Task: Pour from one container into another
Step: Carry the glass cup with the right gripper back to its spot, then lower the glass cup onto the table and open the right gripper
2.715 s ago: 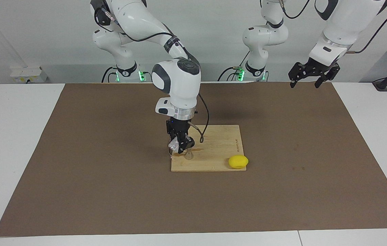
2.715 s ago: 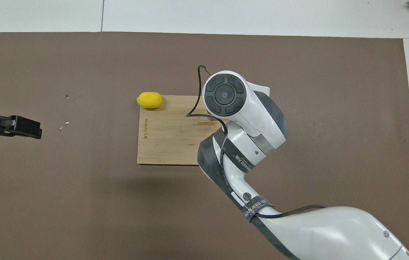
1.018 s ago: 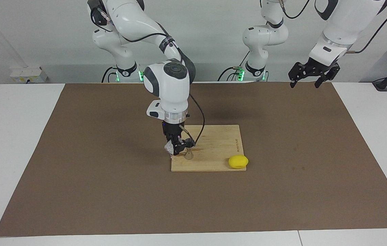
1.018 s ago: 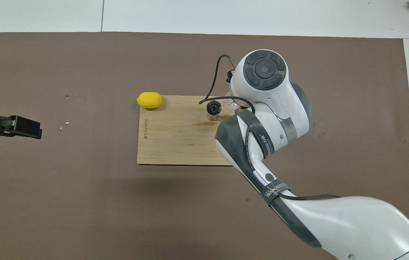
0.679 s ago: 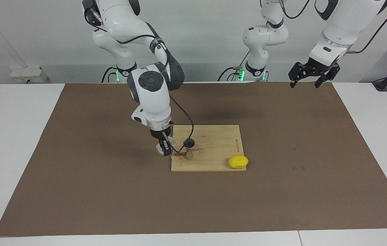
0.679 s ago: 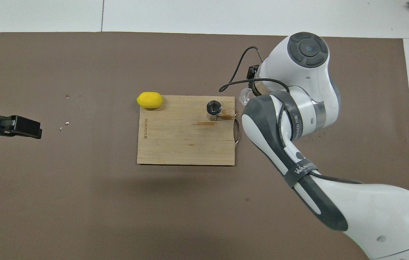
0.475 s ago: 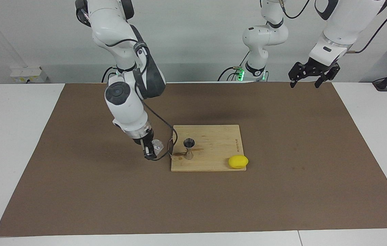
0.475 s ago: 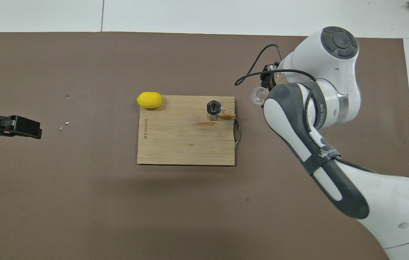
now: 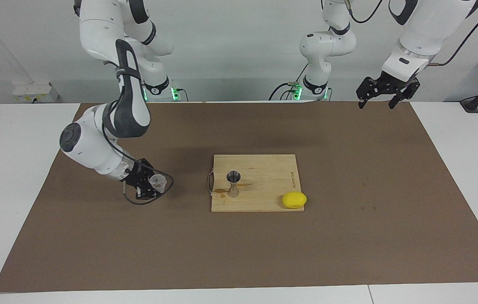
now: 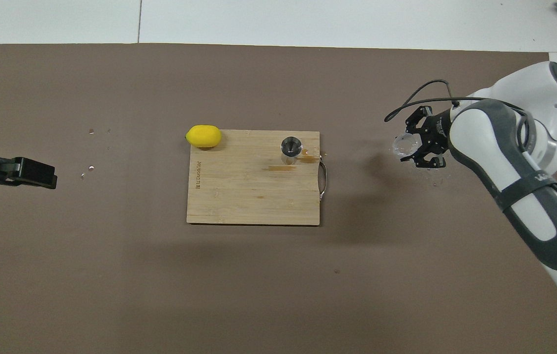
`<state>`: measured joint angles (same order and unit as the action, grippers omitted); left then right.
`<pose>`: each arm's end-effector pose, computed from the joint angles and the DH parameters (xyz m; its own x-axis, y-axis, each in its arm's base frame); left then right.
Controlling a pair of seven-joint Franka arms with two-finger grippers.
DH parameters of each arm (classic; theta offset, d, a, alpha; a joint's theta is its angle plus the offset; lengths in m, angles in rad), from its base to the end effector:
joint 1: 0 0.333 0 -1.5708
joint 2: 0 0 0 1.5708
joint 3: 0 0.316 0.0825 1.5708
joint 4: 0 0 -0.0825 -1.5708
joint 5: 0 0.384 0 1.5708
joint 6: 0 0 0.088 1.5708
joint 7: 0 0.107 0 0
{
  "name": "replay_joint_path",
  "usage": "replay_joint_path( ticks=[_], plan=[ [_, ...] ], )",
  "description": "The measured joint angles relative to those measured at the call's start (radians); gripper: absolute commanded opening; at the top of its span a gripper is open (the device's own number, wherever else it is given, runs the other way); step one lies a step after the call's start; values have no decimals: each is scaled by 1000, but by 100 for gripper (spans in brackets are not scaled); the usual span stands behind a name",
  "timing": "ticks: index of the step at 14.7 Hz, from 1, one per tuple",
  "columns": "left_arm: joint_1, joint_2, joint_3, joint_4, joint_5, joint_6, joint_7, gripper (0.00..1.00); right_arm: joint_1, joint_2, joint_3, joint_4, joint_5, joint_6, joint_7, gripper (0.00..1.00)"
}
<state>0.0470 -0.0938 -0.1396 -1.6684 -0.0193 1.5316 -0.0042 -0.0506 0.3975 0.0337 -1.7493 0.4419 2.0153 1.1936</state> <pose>0.5177 -0.0537 0.6252 0.9952 -0.0878 -0.0439 -0.0876 -0.9961 0.0061 0.6420 0.0125 0.3400 0.1227 -0.9055 -0.4063 -0.9895 -0.1429 0.0197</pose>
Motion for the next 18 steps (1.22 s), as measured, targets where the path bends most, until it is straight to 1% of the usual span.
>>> replay_joint_path(
  ticks=[4, 6, 8, 9, 10, 12, 13, 14, 15, 18],
  plan=[
    [0, 0, 0, 0, 0, 0, 0, 100, -106, 1, -1, -73, 90, 3, -167, 0],
    [0, 0, 0, 0, 0, 0, 0, 100, -141, 7, -1, -98, 121, 3, -230, 0],
    [0, 0, 0, 0, 0, 0, 0, 100, -156, 14, 0, -110, 126, 3, -259, 0],
    [0, 0, 0, 0, 0, 0, 0, 100, -159, 17, 0, -115, 126, 4, -267, 7],
    [0, 0, 0, 0, 0, 0, 0, 100, -160, 19, 0, -121, 126, 7, -276, 17],
    [0, 0, 0, 0, 0, 0, 0, 100, -163, 19, 0, -138, 126, 24, -295, 30],
    [0, 0, 0, 0, 0, 0, 0, 100, -167, 19, 0, -149, 126, 37, -303, 44],
    [0, 0, 0, 0, 0, 0, 0, 100, -169, 18, 0, -158, 129, 45, -308, 72],
    [0, 0, 0, 0, 0, 0, 0, 100, -171, 16, 0, -162, 132, 46, -317, 97],
    [0, 0, 0, 0, 0, 0, 0, 100, -173, 15, 0, -177, 133, 51, -362, 99]
  ],
)
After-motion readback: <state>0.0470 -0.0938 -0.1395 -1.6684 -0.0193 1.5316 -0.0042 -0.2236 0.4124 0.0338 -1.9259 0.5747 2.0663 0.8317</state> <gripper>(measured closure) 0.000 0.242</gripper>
